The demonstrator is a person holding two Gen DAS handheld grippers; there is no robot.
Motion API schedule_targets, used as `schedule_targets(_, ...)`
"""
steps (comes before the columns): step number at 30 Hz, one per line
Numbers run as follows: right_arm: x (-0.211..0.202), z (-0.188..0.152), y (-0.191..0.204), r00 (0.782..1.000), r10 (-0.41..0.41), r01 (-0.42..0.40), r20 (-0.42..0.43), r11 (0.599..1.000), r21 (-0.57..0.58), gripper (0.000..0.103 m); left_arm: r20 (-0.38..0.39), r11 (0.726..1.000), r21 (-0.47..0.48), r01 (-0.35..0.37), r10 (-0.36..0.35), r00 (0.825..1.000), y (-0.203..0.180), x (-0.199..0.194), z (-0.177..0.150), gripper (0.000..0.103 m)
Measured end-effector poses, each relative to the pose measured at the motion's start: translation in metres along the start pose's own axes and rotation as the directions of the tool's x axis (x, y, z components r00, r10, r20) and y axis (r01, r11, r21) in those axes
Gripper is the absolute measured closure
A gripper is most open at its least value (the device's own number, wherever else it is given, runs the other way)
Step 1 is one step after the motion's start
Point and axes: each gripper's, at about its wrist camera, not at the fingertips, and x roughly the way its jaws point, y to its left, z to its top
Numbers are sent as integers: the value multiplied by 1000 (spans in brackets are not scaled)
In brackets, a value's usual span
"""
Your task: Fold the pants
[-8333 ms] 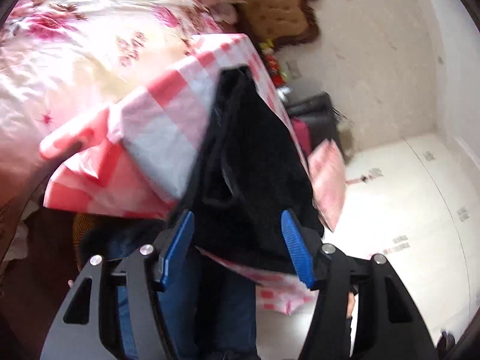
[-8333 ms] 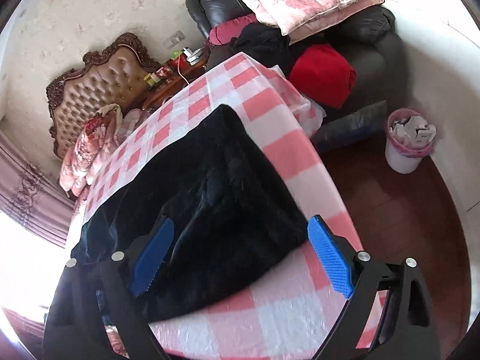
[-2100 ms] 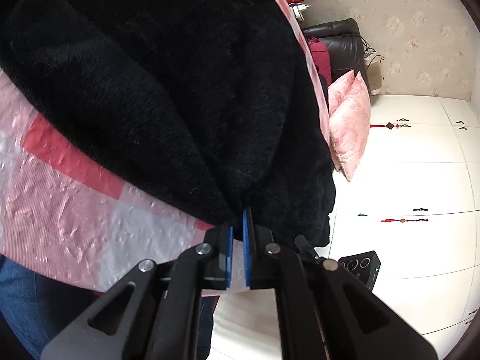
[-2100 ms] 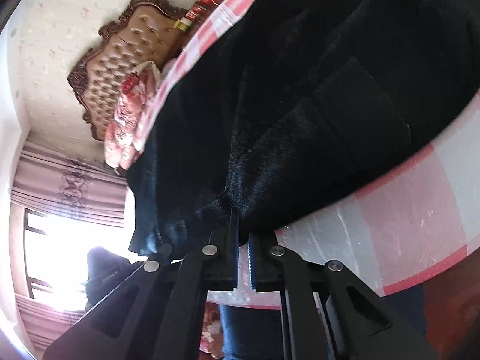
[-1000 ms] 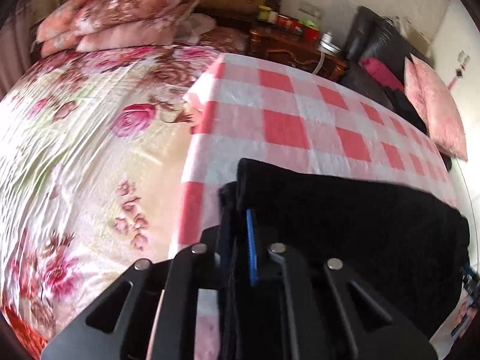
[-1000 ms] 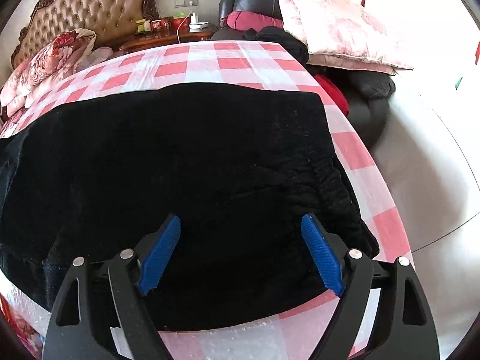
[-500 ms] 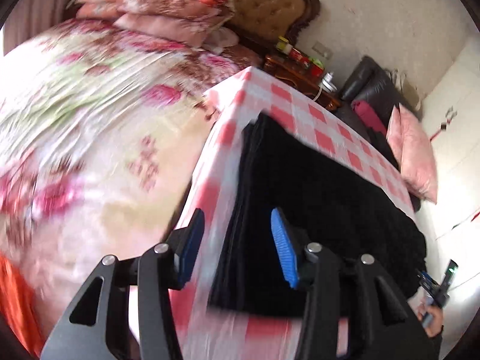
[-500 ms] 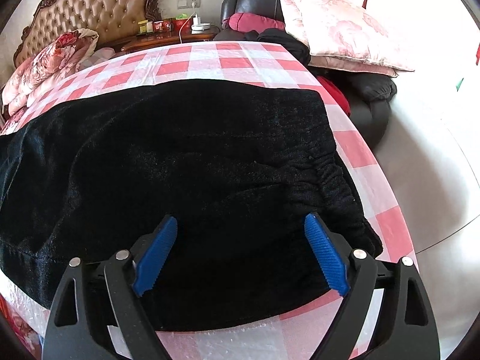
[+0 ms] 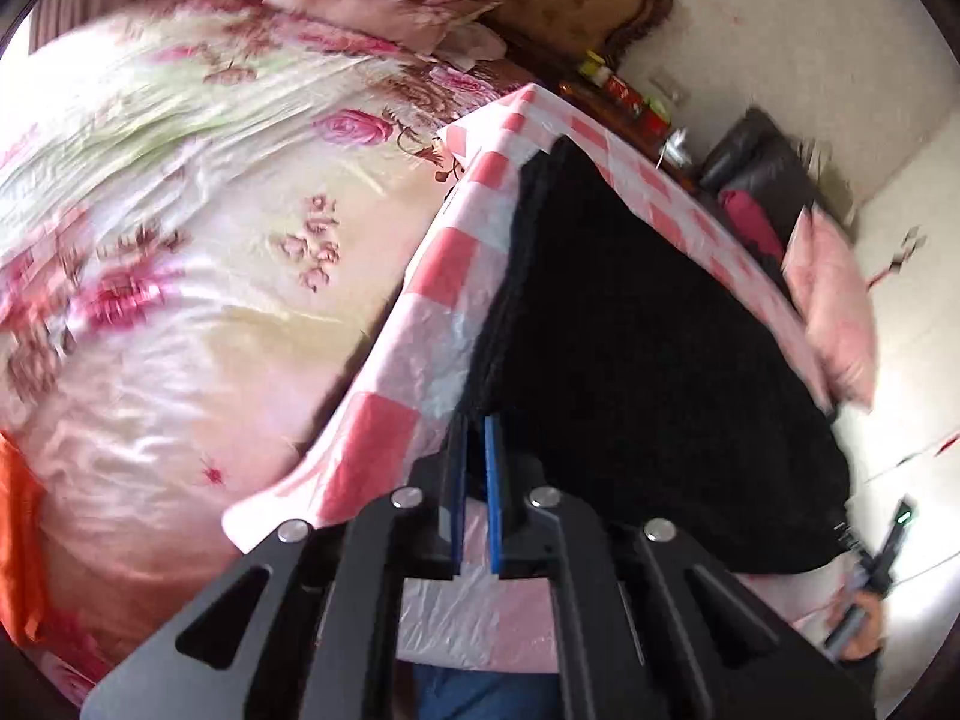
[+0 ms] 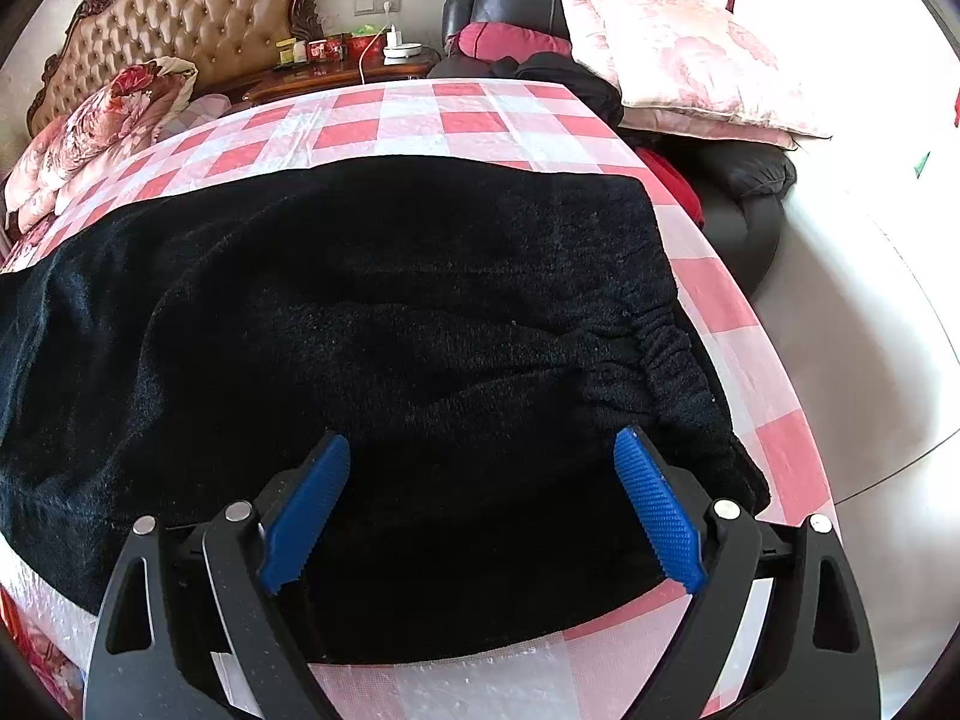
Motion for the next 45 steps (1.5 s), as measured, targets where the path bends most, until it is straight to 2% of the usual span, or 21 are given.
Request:
schedule_targets(2, 0, 0, 0, 1000, 0, 0, -3, 1000, -6, 15, -17, 1000, 10, -13, 14, 1000, 1, 4, -2, 97)
schedule_targets(4, 1, 2, 0, 1000, 0, 0, -13, 1000, -8, 15, -20, 998, 29, -63, 63, 998, -3, 5, -2, 80)
schedule_targets(5, -1, 3, -1, 1000, 7, -7, -17, 1000, -1, 16, 6, 996, 27, -89, 88, 996, -5, -1, -1, 55)
schedule_targets(6, -5, 5, -3, 1000, 20, -20, -18, 1000, 11, 17, 75, 995, 18, -102, 100, 992, -9, -13, 1, 45)
schedule_targets(7, -7, 8, -5, 999, 28, -28, -15, 999, 18, 17, 141, 995, 26, -93, 89, 986, -16, -23, 5, 44)
schedule_targets(11, -27, 44, -11, 997, 3, -4, 78, 1000, 3, 16, 362, 953, 258, -156, 55, 930, -94, -28, 18, 34)
schedule_targets(13, -23, 65, -11, 994, -32, 34, 108, 999, -25, 16, 336, 915, 379, -138, 3, 942, -140, -4, 22, 34)
schedule_targets(16, 5, 98, -13, 993, -84, 88, 88, 995, -46, 16, 201, 827, 558, -63, -61, 978, -228, 57, 24, 39)
schedule_targets(18, 24, 112, -12, 996, -53, 59, 70, 994, -87, 17, 57, 792, 609, 31, -83, 995, -268, 101, 26, 69)
schedule_targets(22, 73, 125, -26, 987, -157, 154, -15, 978, -141, 19, -57, 728, 684, 37, 2, 998, -316, 178, 30, 78)
schedule_targets(23, 78, 124, -31, 987, -160, 155, -20, 978, -140, 14, -45, 731, 682, -24, 74, 996, -315, 197, 37, 78)
schedule_targets(25, 79, 124, -45, 993, -113, 109, -29, 988, -108, 14, -25, 759, 649, -41, 75, 997, -305, 201, 49, 78)
schedule_targets(27, 71, 124, -44, 987, -160, 159, -1, 980, -121, 14, 72, 782, 603, -156, 141, 987, -295, 192, 63, 80)
schedule_targets(29, 52, 127, -41, 971, -230, 235, 65, 968, -85, 14, 93, 810, 578, -102, 59, 994, -297, 175, 69, 80)
schedule_targets(31, 36, 130, -26, 992, -84, 90, 98, 994, -62, 14, 44, 806, 592, 5, -38, 998, -313, 170, 60, 80)
schedule_targets(33, 32, 129, 0, 995, 34, -24, 96, 995, -100, 15, -9, 770, 633, 75, -89, 996, -338, 178, 40, 80)
schedule_targets(34, 33, 127, 18, 991, 106, -96, 80, 988, -120, 14, -26, 759, 646, 85, -89, 996, -347, 185, 31, 80)
schedule_targets(36, 45, 123, 38, 990, 135, -129, 29, 981, -142, 14, -31, 751, 658, 45, -34, 999, -359, 206, 22, 78)
schedule_targets(40, 78, 117, 44, 1000, 12, -13, -7, 988, -155, 9, -31, 797, 604, 0, 24, 999, -351, 223, 27, 77)
schedule_targets(44, 41, 107, 31, 997, -21, 29, 70, 994, -108, 9, 60, 816, 577, 26, -74, 995, -340, 160, 19, 38)
schedule_targets(45, 32, 103, 33, 996, -21, 31, 88, 993, -110, 9, 93, 818, 575, 12, -80, 992, -334, 142, 9, 36)
